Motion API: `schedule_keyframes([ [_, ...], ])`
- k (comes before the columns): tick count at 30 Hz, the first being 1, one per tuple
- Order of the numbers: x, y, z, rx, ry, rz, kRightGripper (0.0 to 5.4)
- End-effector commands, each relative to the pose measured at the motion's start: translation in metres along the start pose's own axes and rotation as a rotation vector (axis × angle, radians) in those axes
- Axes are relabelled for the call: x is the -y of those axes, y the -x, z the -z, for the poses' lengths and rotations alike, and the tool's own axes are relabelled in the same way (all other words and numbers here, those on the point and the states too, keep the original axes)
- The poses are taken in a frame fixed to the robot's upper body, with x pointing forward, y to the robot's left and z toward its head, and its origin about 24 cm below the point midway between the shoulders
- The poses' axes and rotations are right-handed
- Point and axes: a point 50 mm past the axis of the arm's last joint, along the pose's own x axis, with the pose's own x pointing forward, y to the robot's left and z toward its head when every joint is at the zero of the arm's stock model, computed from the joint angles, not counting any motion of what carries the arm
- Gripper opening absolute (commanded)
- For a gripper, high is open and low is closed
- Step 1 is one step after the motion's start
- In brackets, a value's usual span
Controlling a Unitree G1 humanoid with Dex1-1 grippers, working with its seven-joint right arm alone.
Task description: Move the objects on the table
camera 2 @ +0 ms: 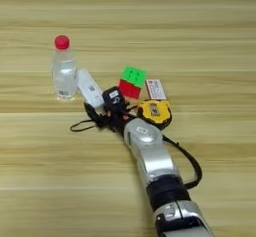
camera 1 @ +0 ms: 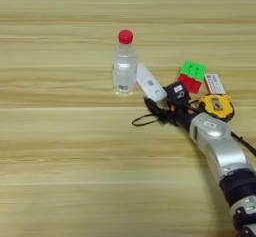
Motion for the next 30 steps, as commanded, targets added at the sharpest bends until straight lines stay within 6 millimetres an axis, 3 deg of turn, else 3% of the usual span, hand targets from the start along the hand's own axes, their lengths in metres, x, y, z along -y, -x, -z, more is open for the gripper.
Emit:
schedule_keyframes([
  [1, 0.003, 0.002, -0.039, 0.162, 0.071, 0.034, 4.19],
  [7, -0.002, 0.027, -0.058, 0.267, 0.129, 0.077, 4.87],
  [10, 0.004, 0.044, -0.069, 0.316, 0.144, 0.136, 5.3],
  [13, 0.012, 0.061, -0.072, 0.336, 0.14, 0.203, 5.36],
  [21, 0.03, 0.097, -0.06, 0.318, 0.108, 0.396, 5.36],
  [30, 0.033, 0.091, -0.03, 0.224, 0.011, 0.45, 5.36],
])
